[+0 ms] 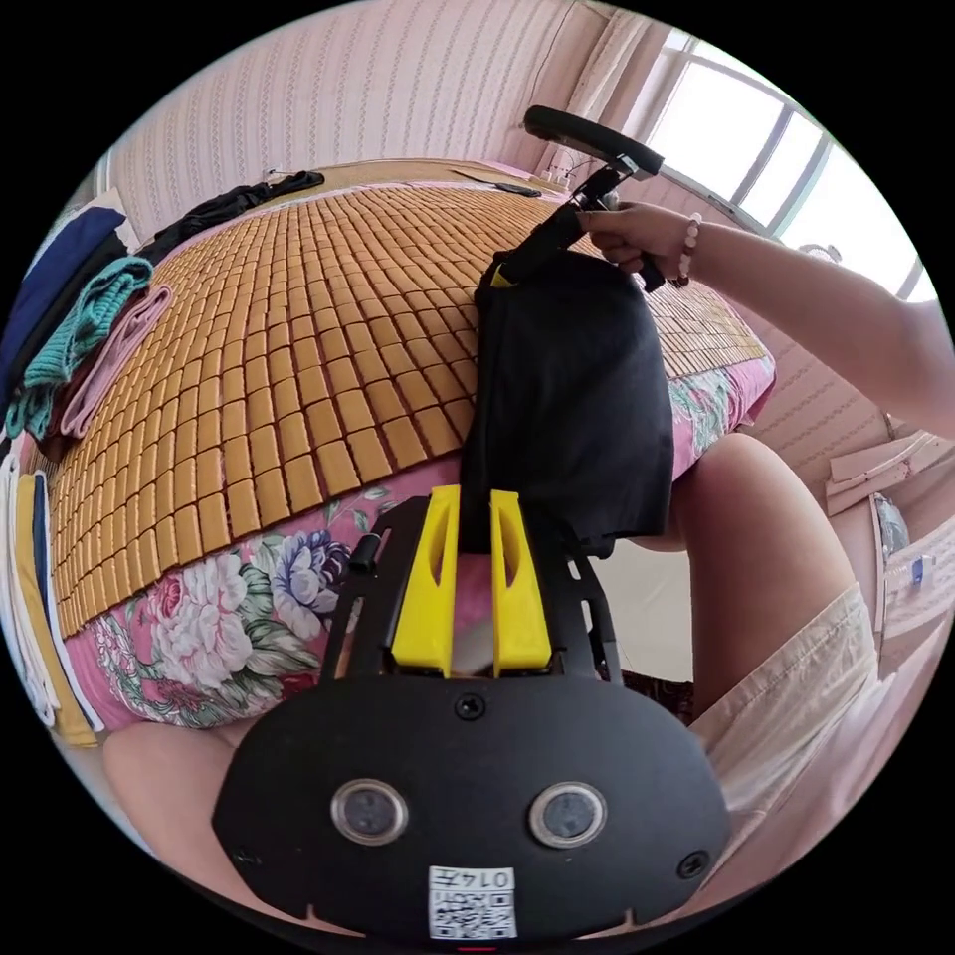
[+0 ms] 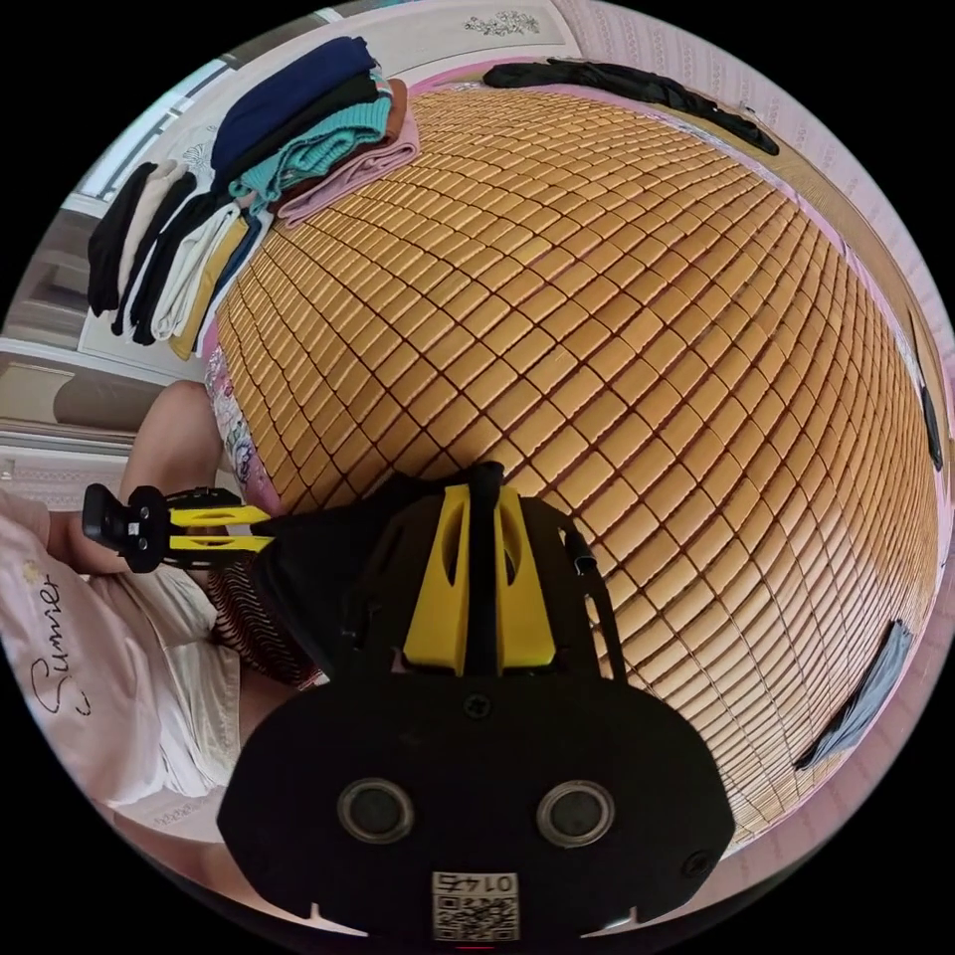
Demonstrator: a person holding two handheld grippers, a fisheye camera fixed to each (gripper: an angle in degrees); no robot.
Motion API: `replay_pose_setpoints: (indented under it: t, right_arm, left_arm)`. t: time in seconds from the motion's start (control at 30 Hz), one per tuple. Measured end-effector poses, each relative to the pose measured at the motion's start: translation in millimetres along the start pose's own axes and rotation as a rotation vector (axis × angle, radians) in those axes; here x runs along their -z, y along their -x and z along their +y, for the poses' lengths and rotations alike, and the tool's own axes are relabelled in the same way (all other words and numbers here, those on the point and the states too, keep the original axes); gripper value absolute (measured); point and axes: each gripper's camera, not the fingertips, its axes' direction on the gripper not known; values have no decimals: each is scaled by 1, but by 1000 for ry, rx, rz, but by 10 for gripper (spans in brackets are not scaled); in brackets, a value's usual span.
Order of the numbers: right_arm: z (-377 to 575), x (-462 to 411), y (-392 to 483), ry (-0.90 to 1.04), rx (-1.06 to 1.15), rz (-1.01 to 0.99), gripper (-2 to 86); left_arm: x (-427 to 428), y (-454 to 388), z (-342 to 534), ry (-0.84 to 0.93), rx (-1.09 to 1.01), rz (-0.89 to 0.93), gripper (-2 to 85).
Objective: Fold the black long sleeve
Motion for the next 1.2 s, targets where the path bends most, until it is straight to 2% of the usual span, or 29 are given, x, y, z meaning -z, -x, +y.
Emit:
replay_pose_setpoints:
  t: [0.13, 0.27, 0.37, 0.5, 0.63, 0.77, 0.9, 0.97, 1.07, 1.2]
  right_arm:
    - [30, 32, 14, -161, -60, -37, 18]
    - [64, 73, 44, -289, -87, -8, 13]
    - [77, 105, 72, -391, -52, -9, 12]
    - [61, 147, 106, -493, 54, -29, 13]
    - [-4, 200, 157, -554, 260, -15, 14]
    - [-98, 259, 210, -615, 412, 86, 19]
    - [-209, 288, 232, -658, 377, 50, 36]
    - [-291, 272, 238, -581, 282, 95, 73]
    - [-351, 222, 235, -447, 123, 160, 128]
    - [-365, 162, 237, -390, 164, 135, 118]
  left_arm:
    - [9, 0, 7, 11, 40, 45, -5]
    - [58, -15, 19, -71, -37, 77, -9]
    - [103, -28, 33, -147, -86, 40, -10]
    - [177, -20, 47, -284, -47, -63, -10]
    - [256, 7, 42, -354, -33, -210, -10]
    - [366, 58, 2, -363, -29, -329, -9]
    - [437, 145, -61, -241, 94, -488, -3]
    - [447, 199, -80, -214, 253, -569, 8]
    - [436, 281, -80, -172, 539, -533, 30]
    - [411, 311, -70, -138, 604, -483, 56]
